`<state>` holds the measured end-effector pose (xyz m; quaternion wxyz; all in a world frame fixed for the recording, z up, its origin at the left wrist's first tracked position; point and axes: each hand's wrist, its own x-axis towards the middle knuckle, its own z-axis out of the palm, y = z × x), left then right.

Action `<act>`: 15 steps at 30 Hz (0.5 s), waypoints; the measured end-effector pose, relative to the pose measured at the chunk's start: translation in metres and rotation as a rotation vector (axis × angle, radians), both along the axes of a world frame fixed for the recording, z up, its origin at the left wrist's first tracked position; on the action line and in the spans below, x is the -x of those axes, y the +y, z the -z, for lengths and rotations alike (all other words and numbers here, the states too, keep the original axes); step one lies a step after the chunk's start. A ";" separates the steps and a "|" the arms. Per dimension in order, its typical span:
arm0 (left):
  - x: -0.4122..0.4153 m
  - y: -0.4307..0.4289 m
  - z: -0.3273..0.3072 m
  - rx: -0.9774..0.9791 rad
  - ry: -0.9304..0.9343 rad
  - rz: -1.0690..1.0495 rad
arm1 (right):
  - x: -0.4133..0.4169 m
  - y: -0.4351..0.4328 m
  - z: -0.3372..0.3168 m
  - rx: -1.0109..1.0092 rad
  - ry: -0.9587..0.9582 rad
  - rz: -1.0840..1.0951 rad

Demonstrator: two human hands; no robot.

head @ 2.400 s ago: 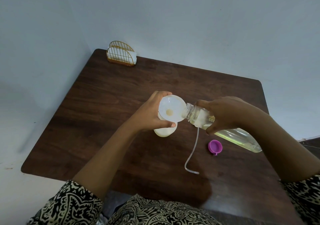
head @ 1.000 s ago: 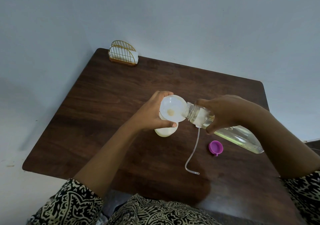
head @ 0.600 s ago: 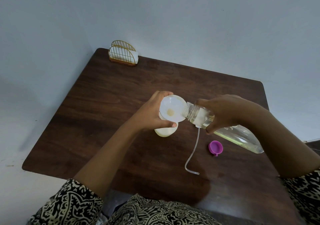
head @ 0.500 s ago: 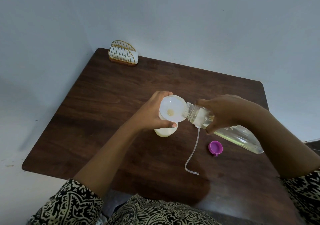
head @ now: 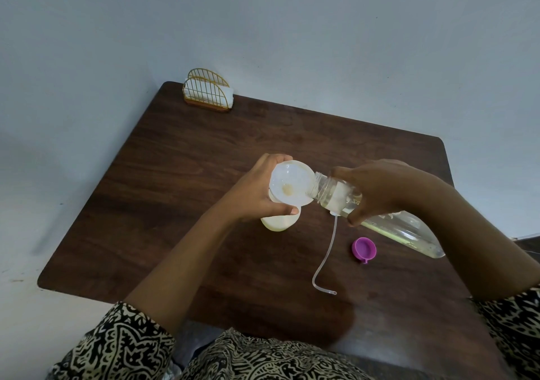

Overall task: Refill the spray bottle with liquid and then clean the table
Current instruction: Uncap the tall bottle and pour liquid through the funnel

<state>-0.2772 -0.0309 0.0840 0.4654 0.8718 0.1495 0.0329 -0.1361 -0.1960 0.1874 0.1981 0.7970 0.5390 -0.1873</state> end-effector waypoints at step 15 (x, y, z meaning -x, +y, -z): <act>0.000 -0.001 -0.001 0.010 -0.002 -0.003 | 0.000 0.000 0.001 -0.001 -0.019 0.004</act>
